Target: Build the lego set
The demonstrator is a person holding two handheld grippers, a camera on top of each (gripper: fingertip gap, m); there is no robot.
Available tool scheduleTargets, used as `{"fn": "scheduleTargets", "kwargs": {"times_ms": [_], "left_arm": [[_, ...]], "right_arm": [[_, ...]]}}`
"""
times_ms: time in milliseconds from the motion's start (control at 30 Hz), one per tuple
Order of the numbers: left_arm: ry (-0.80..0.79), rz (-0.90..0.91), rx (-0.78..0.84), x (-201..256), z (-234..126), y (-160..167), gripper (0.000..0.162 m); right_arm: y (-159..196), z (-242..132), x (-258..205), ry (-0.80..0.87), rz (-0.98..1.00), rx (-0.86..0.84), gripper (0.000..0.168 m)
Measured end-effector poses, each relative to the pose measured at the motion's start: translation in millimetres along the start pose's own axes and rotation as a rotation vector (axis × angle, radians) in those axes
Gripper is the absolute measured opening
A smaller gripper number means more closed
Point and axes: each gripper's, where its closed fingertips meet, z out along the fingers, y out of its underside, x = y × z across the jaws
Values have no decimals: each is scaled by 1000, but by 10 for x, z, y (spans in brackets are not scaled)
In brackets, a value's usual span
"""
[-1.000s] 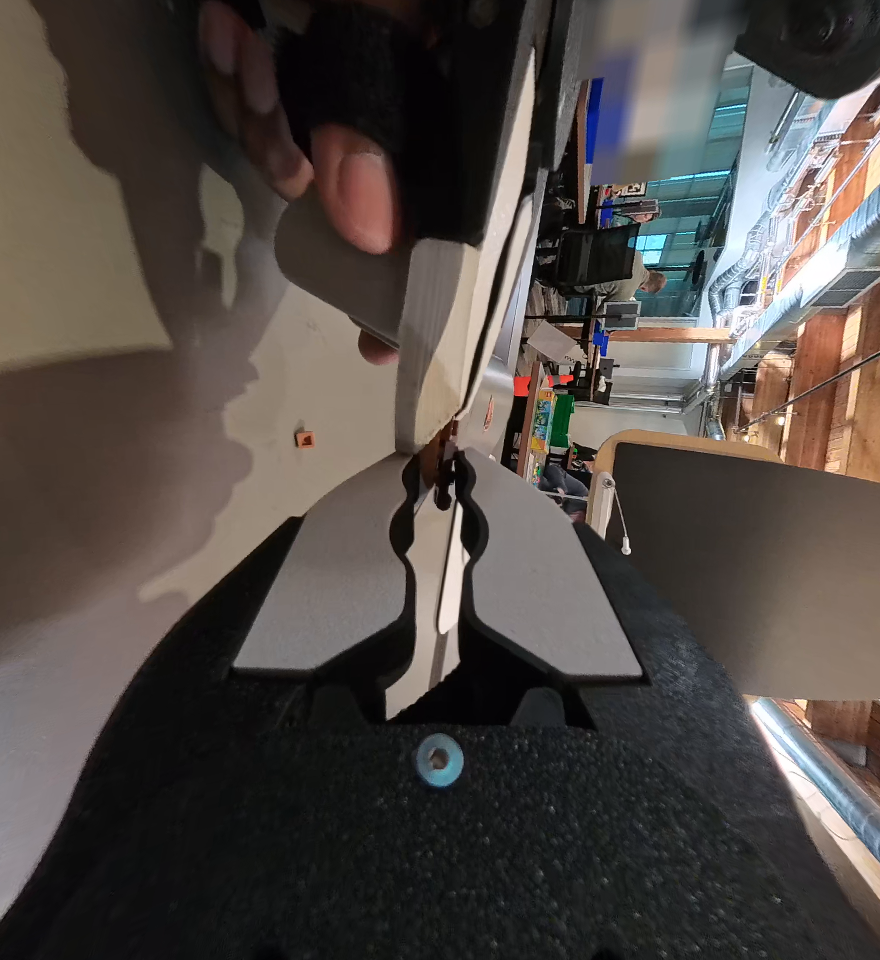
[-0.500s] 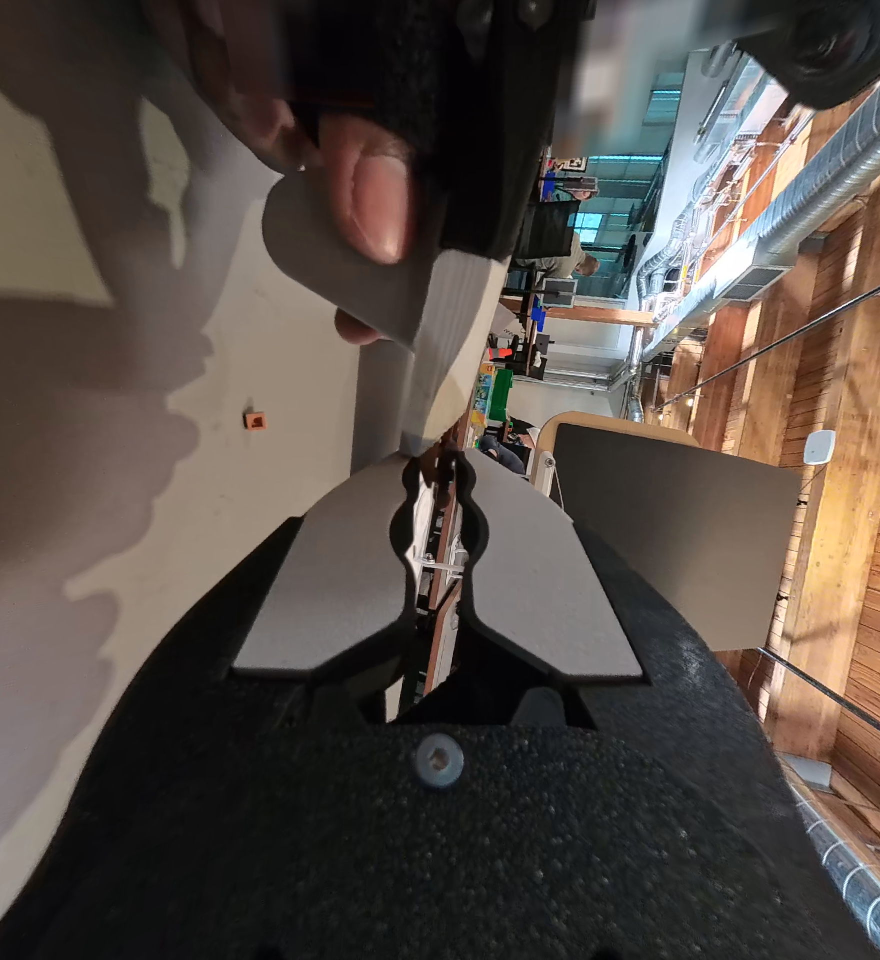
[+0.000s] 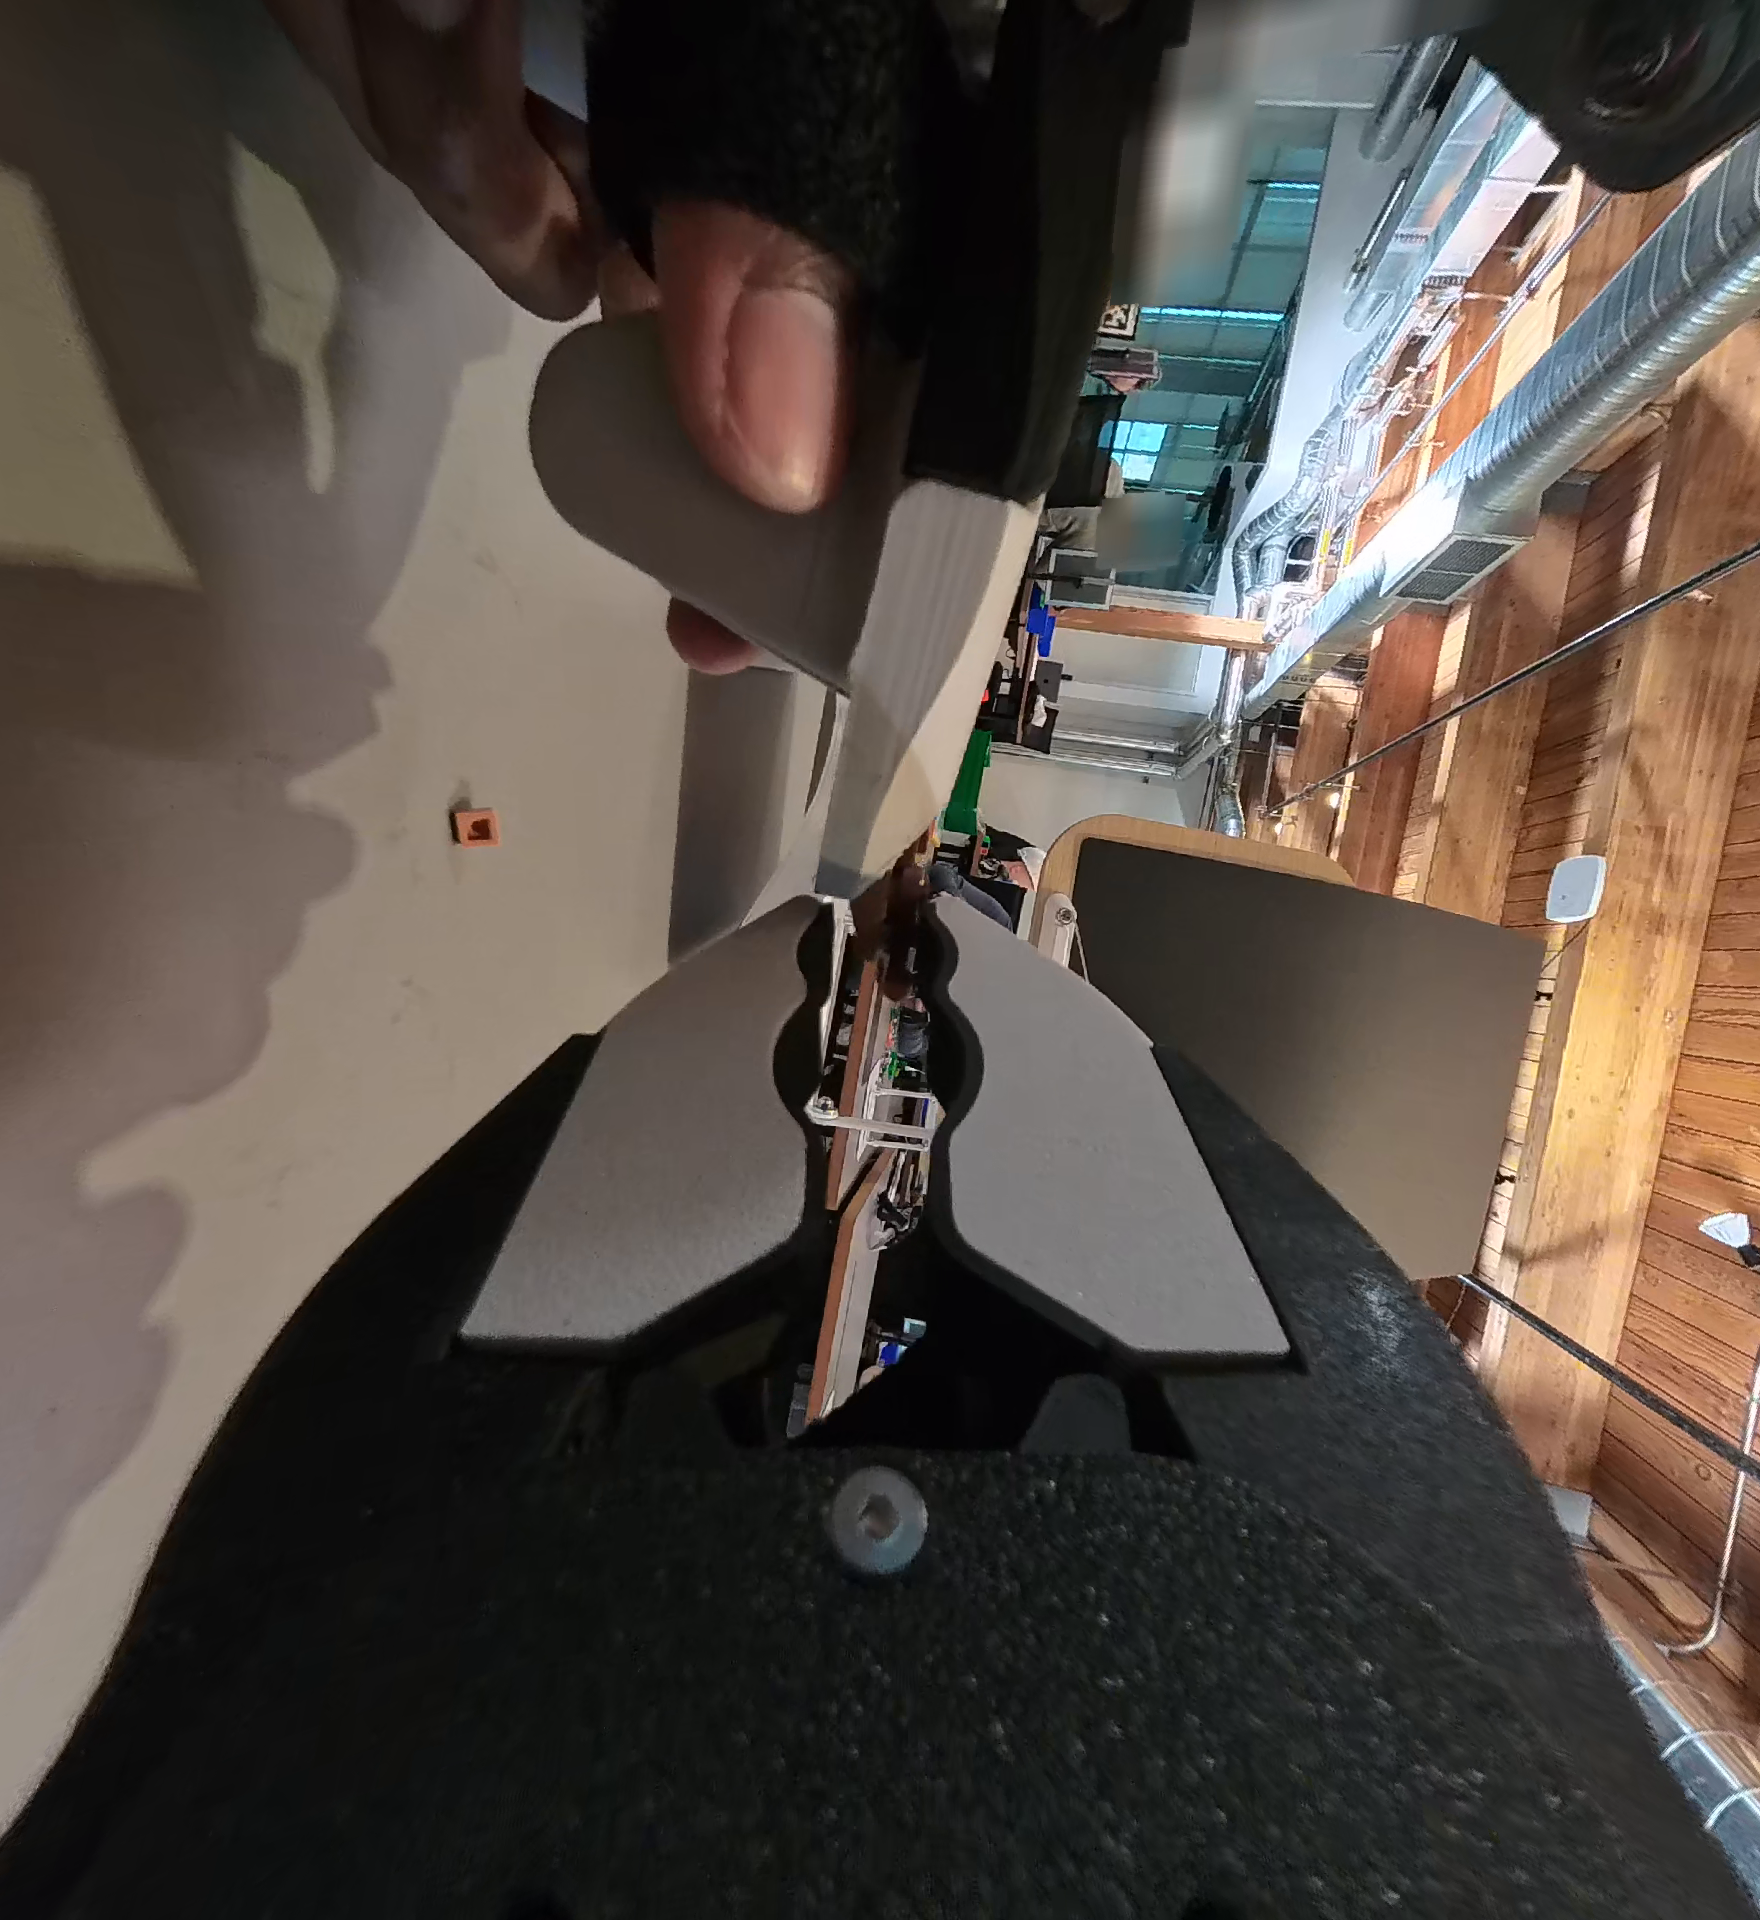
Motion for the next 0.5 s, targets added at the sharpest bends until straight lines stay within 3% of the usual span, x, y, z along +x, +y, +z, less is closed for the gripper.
{"fn": "scheduleTargets", "kwargs": {"times_ms": [500], "left_arm": [[-26, -42, -8, -29, 22, 19, 12]], "right_arm": [[41, 19, -18, 14, -69, -42, 10]]}}
